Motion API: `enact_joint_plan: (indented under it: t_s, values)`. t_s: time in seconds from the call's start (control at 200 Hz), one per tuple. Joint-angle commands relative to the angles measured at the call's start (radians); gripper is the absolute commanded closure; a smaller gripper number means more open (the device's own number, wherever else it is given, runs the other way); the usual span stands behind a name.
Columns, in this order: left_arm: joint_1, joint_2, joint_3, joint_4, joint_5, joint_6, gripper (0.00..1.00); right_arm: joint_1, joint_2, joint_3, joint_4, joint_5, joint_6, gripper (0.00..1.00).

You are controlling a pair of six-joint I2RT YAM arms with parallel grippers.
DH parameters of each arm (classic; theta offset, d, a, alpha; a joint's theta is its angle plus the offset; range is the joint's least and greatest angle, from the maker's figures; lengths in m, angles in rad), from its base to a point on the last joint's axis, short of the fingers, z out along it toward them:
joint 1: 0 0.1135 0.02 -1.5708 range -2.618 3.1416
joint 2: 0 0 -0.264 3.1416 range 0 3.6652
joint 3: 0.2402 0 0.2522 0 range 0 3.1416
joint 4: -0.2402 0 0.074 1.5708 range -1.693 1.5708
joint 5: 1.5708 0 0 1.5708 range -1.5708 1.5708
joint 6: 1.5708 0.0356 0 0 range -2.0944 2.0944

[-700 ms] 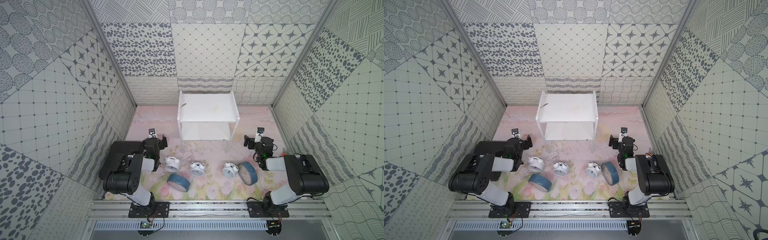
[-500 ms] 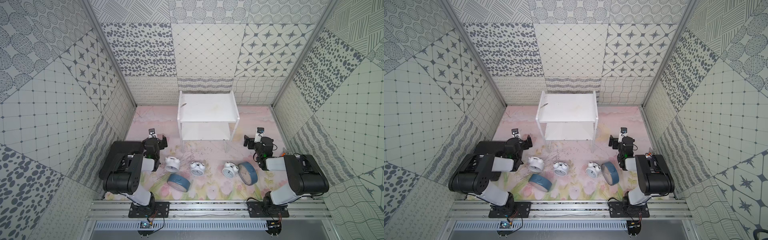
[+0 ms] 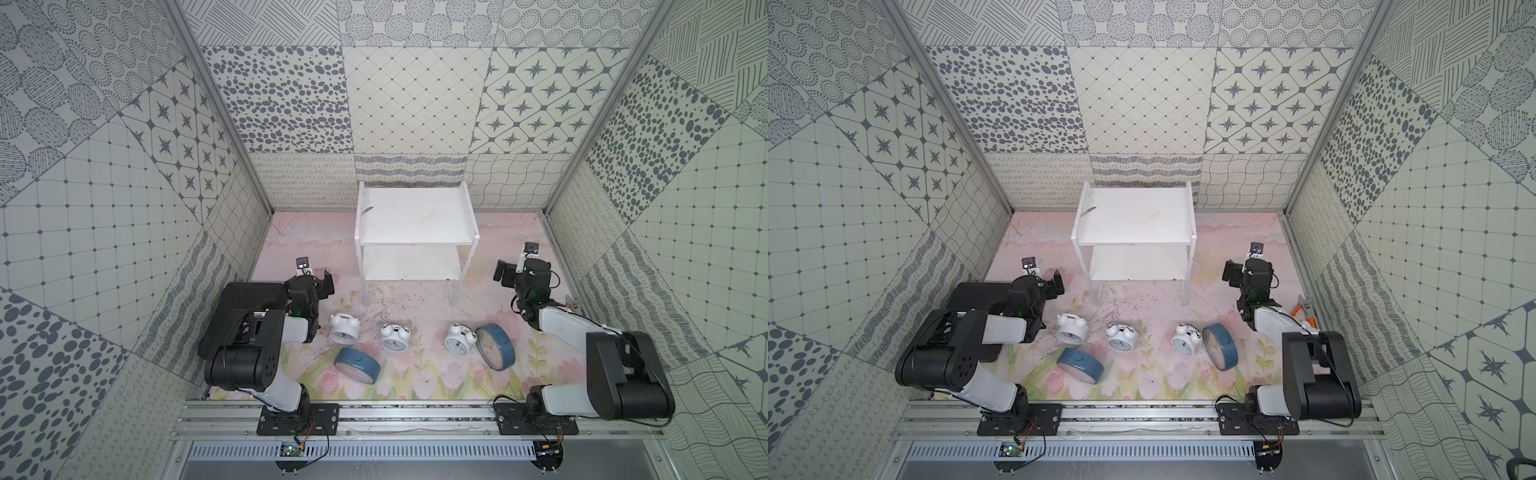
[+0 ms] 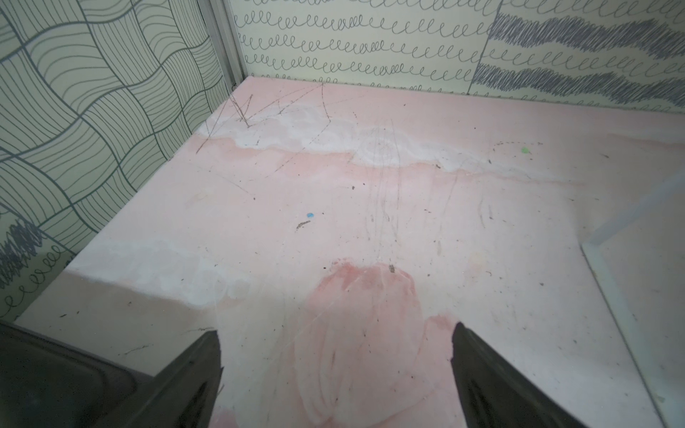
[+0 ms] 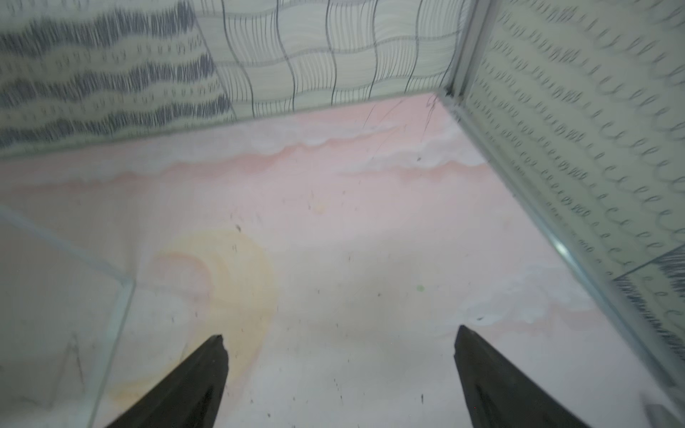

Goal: Place the alarm clocks on the shelf by style
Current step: Pick up the alarm from the center of the board.

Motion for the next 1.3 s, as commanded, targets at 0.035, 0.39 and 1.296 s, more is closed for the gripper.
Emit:
enact_joint_plan:
  t_s: [0.035,0.39,1.296]
  values:
    - [-0.045,-0.322,0.113,-0.442,-0.390,-0.180,0.01,0.000,-0.283,0.085,-0.396,0.084,0.317,0.01]
    - [-0.244,-0.592,0.456,-1.480,-0.063,-0.646,0.01,0.221,-0.558,0.240,-1.108,0.027,0.503,0.20]
    - [-0.110,-0.685,0.472,-1.909,0.111,-0.912,0.05,1.214,0.270,0.712,-0.697,-0.119,0.123,0.40]
